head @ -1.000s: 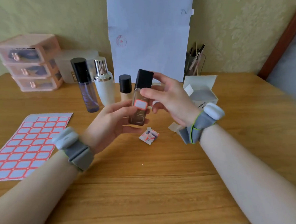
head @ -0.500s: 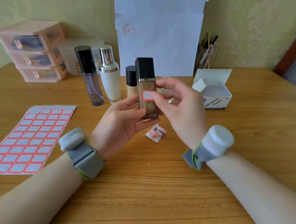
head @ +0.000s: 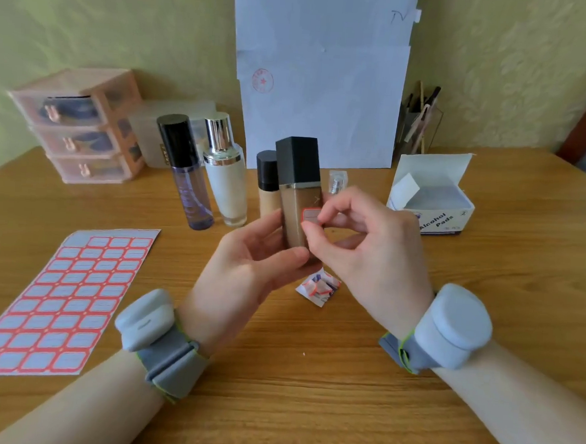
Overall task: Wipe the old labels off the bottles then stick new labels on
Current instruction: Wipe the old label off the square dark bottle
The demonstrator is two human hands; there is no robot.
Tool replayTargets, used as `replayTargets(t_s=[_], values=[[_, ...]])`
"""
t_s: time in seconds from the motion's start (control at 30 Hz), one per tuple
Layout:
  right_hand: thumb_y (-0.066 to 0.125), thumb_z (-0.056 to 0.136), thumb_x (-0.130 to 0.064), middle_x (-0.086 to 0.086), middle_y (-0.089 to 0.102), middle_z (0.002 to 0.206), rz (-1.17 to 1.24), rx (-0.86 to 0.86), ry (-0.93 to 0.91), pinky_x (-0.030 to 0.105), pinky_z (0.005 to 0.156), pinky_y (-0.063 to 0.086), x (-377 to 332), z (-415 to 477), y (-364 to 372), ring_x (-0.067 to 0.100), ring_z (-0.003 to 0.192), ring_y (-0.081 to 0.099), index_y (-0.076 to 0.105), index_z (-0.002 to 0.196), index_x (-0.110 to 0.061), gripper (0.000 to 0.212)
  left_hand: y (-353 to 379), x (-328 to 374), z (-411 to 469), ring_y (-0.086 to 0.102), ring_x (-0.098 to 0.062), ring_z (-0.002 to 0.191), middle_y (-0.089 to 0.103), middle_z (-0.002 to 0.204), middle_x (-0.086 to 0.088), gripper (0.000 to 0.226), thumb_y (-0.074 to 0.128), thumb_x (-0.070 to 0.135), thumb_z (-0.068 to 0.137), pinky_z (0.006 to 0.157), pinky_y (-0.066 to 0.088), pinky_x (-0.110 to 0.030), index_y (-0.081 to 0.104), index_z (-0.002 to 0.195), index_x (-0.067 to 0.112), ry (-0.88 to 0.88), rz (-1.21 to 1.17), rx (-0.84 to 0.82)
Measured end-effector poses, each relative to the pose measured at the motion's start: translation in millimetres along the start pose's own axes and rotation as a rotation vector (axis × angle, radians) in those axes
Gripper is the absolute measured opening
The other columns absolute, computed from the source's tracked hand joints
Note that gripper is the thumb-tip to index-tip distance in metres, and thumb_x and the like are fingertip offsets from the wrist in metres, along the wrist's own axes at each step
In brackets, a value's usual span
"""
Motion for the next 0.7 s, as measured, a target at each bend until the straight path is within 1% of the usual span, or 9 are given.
replayTargets(t_s=[0.07,0.23,0.33,0.4,0.47,0.53,0.63,0.7], values=[[0.073,0.082,-0.031,-0.013,0.075,0.087,0.0,0.019,0.0,0.027,0.054,0.058,1.1,0.7,0.0,0.004,0.067,0.072,0.059,0.084,-0.028,0.015,-0.8,-1.1,0.1,0.063,-0.034,0.123,0.067,0.13,-0.019,0.049,0.057,-0.003,0.09,0.103,0.052,-0.044,0.054,0.138,0.004,-0.003,-0.001,0.01],[0.076,0.082,-0.027,-0.019,0.073,0.085,0.052,0.026,0.005,0.018,0.056,0.057,1.6,1.2,0.9,-0.006,0.081,0.071,0.056,0.083,-0.03,0.021,-0.7,-0.9,0.6,0.064,-0.032,0.123,0.067,0.13,-0.017,0.05,0.057,-0.002,0.089,0.101,0.053,-0.041,0.054,0.138,0.004,0.005,0.005,0.006],[0.077,0.082,-0.025,-0.016,0.075,0.083,0.116,0.022,0.052,0.014,0.058,0.055,4.4,0.7,1.3,-0.007,0.085,0.07,0.056,0.082,-0.029,0.022,-1.7,-2.2,-0.3,0.065,-0.03,0.121,0.069,0.128,-0.016,0.051,0.058,-0.001,0.087,0.1,0.055,-0.039,0.055,0.137,0.005,0.016,0.015,0.023],[0.077,0.082,-0.026,-0.009,0.075,0.08,0.132,0.017,0.082,0.016,0.058,0.055,6.0,0.5,1.6,-0.005,0.083,0.071,0.055,0.082,-0.026,0.021,-1.9,-3.6,-1.6,0.067,-0.028,0.119,0.07,0.127,-0.015,0.051,0.059,0.0,0.086,0.099,0.055,-0.038,0.056,0.136,0.006,0.017,0.021,0.028],[0.076,0.083,-0.025,-0.005,0.075,0.077,0.12,0.011,0.091,0.02,0.057,0.056,6.3,0.8,1.6,-0.004,0.08,0.072,0.055,0.084,-0.024,0.021,-1.9,-4.6,-2.1,0.067,-0.028,0.118,0.07,0.126,-0.014,0.05,0.059,0.001,0.087,0.099,0.055,-0.039,0.056,0.136,0.007,0.017,0.039,0.027],[0.075,0.083,-0.025,-0.005,0.075,0.075,0.106,0.01,0.1,0.023,0.058,0.057,5.4,0.6,1.4,-0.003,0.078,0.072,0.054,0.086,-0.024,0.022,-1.8,-4.0,-2.2,0.066,-0.028,0.119,0.07,0.126,-0.014,0.05,0.059,0.002,0.087,0.1,0.054,-0.04,0.056,0.137,0.008,0.019,0.056,0.03],[0.074,0.083,-0.026,-0.009,0.075,0.077,0.074,0.025,0.09,0.021,0.059,0.057,3.6,0.4,1.6,-0.005,0.079,0.071,0.053,0.087,-0.025,0.021,-2.7,-3.9,-2.2,0.066,-0.03,0.119,0.07,0.126,-0.015,0.05,0.06,0.001,0.086,0.1,0.055,-0.04,0.057,0.136,0.007,0.022,0.052,0.046],[0.072,0.085,-0.023,-0.012,0.076,0.08,0.061,0.037,0.087,0.02,0.062,0.058,5.0,0.0,2.0,-0.006,0.08,0.071,0.054,0.091,-0.023,0.018,-2.4,-4.8,-1.8,0.067,-0.031,0.118,0.071,0.124,-0.016,0.05,0.06,0.001,0.086,0.099,0.055,-0.041,0.058,0.135,0.007,0.013,0.045,0.054]])
Point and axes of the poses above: each hand's wrist, its own z-axis towards the middle knuckle, its own y-axis out of the palm, x = y × z, the point moved 5 cm from there along z, towards the middle knuckle
